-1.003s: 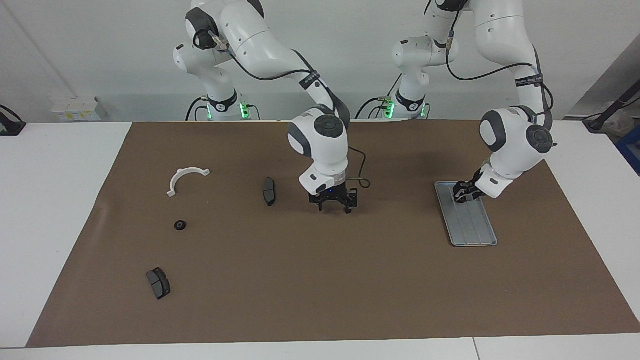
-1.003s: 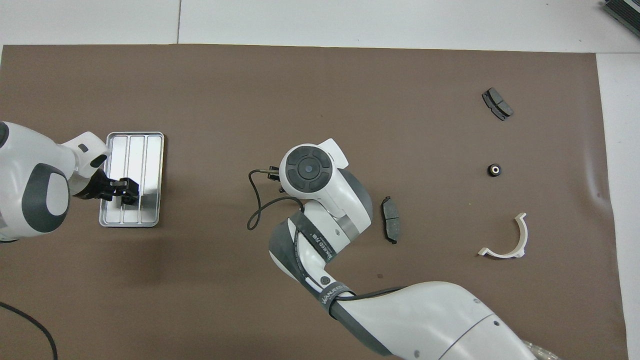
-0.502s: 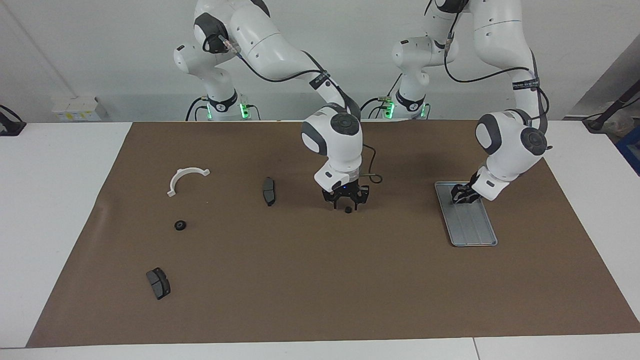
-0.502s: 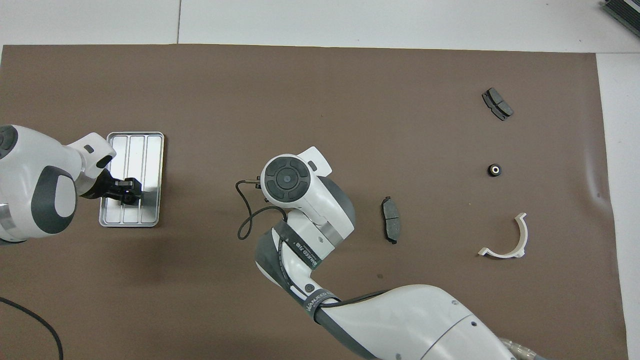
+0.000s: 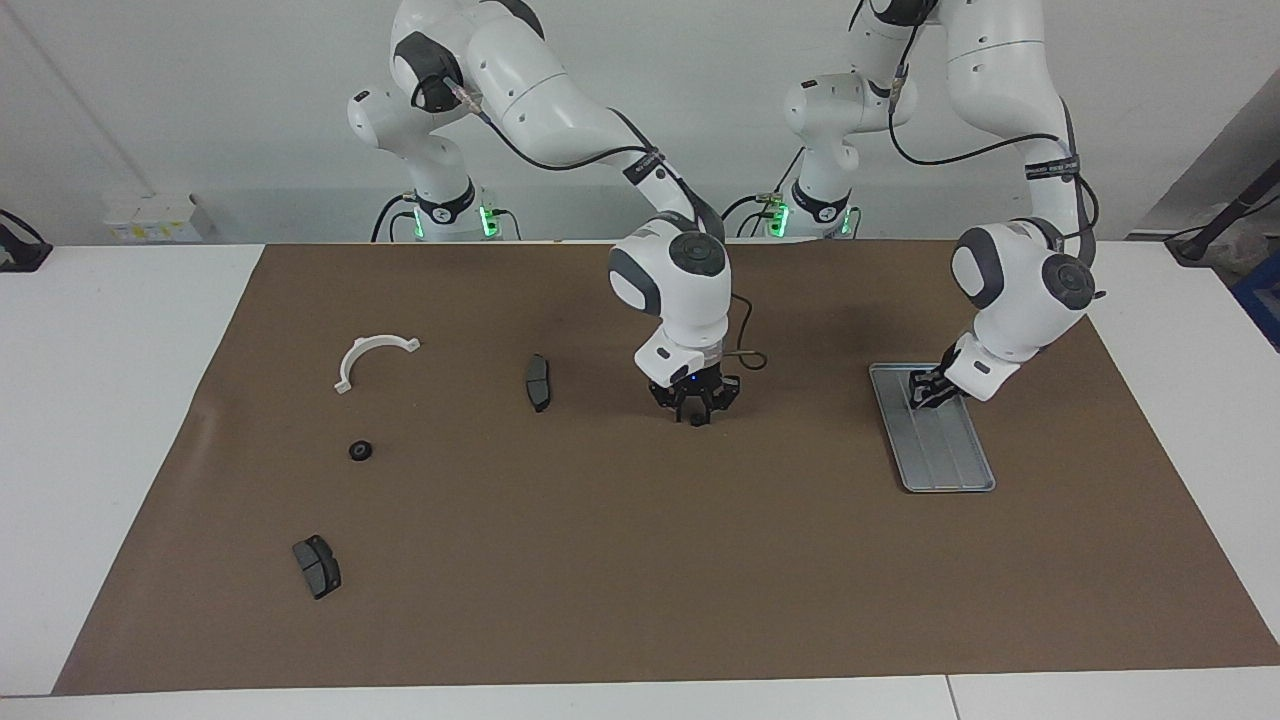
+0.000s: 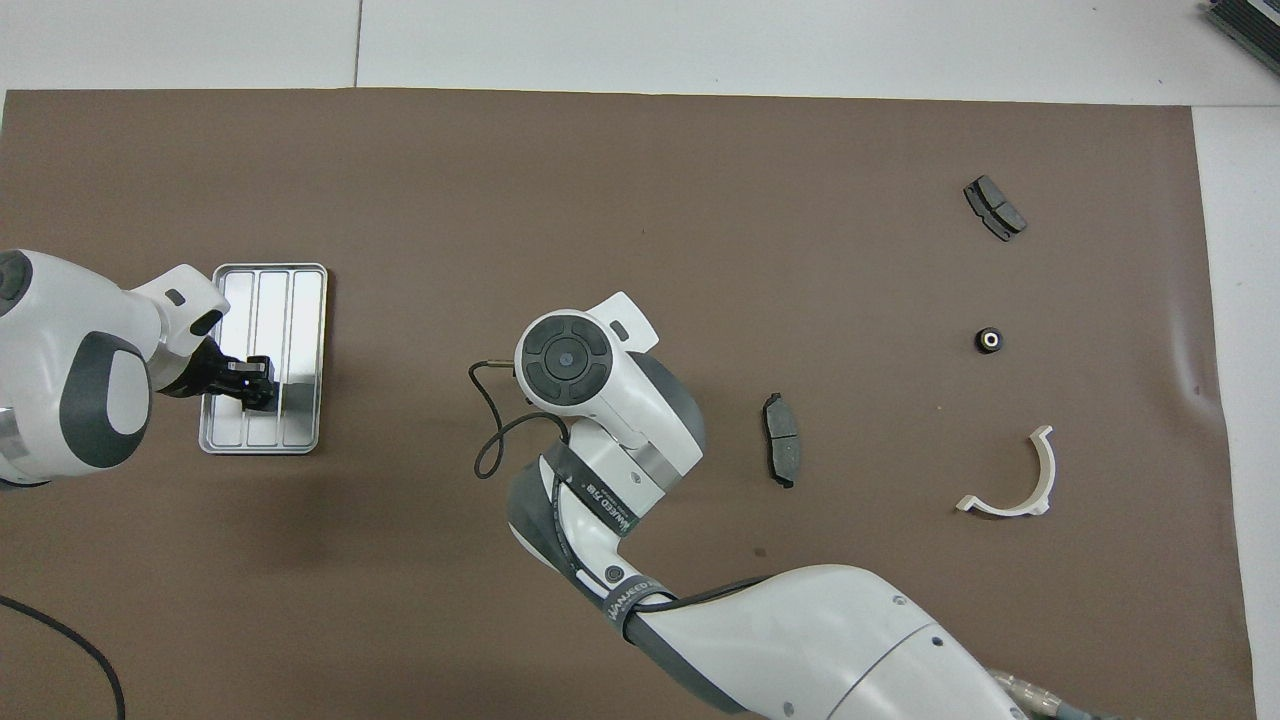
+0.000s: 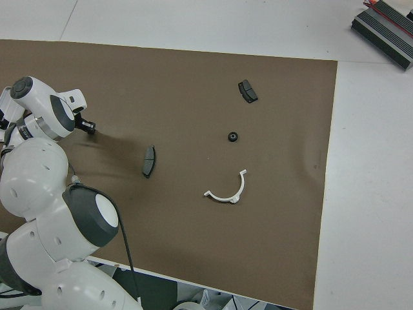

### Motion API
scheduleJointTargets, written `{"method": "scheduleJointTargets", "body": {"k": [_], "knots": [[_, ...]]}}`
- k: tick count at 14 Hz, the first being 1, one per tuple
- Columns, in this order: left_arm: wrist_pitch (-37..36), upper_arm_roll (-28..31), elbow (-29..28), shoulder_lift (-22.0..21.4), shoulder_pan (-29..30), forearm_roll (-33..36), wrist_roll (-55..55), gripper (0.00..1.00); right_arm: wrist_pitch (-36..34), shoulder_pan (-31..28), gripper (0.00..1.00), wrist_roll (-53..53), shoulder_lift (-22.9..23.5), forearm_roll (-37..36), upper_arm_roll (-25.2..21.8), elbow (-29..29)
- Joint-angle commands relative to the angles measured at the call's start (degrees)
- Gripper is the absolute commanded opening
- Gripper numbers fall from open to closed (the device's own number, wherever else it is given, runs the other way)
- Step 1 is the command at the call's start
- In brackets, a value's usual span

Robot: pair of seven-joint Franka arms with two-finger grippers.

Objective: Place bearing gear from tray to pile

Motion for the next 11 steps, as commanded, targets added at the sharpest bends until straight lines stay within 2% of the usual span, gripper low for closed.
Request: {"method": "scheduleJointTargets", "body": {"k": [1,5,8,11], "knots": [[0.69,-0.09,1.08,0.74,-0.44,-0.21,-0.69,0.1,-1.04,0.16,0.0,1.04,1.21,-1.67,-0.28,2.57],[-3.16,-0.18,6.36,0.92,-3.24,-0.21,-9.45,0.08,-0.96,-1.85,0.0,1.84,-1.51,-2.2,-0.99,2.14],[-5.02,-0.44,8.22,0.22,-10.08,-0.21,-22.61,0.08,-0.08,-5.71,0.0,0.61,-7.82,-2.11,-0.9,-5.66],[-3.71,-0.53,9.17,0.22,-20.62,-0.29,-38.09,0.09,0.27,-12.03,0.0,-9.81,-16.7,-1.49,-0.73,-18.39]]}}
